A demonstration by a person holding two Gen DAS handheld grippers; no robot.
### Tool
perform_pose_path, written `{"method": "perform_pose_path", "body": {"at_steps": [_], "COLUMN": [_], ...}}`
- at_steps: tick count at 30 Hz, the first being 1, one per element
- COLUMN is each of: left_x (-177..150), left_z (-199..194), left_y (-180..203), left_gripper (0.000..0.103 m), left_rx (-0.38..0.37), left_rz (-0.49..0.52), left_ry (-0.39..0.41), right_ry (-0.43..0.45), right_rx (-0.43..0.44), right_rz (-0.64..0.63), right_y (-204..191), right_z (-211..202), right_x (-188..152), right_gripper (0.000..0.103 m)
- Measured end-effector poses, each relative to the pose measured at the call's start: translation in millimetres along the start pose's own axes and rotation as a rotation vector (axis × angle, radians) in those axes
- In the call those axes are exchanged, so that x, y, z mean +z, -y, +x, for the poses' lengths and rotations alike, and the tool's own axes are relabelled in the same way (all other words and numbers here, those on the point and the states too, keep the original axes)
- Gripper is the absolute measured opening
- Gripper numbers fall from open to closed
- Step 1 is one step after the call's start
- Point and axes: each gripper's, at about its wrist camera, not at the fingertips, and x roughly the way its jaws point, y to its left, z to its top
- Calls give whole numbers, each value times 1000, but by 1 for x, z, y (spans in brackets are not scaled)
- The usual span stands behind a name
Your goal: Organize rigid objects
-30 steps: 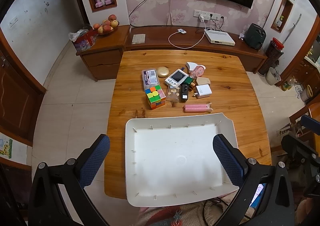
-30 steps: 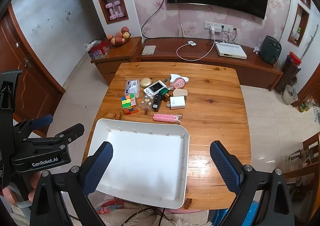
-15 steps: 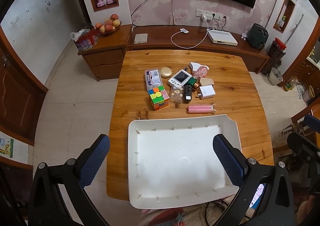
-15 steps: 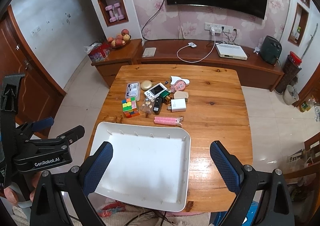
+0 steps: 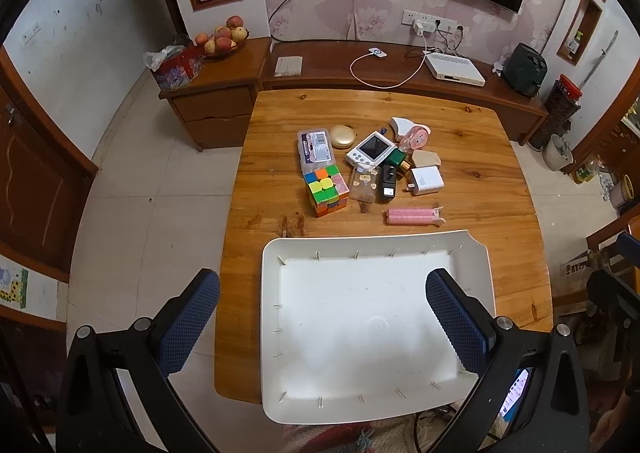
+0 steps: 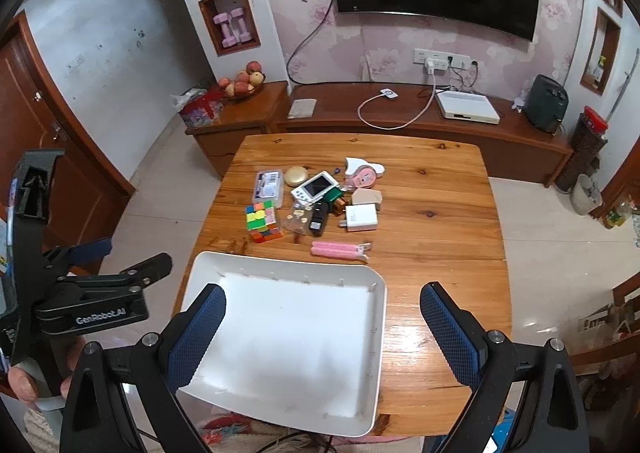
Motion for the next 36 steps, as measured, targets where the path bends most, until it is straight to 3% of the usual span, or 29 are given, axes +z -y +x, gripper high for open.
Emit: {"method": "perform_pose_path", "body": {"at_steps": [10,24,36], "left_x": [1,24,49], "left_z": [6,2,30], "left_y": [-2,-22,-19], "left_gripper": [102,102,102], "left_rx": [-10,-36,13], "left_rz": [-6,-47,-45], "left_ry": [-6,55,87], "right_ry": [-5,-24,-11], "right_rx": [16,32,-77], "right_rz": [-21,-26,-62], "right_y": [-2,-9,-11], "right_z": [11,21,55], "right_x": [3,17,54], "right_gripper": [98,98,98]}}
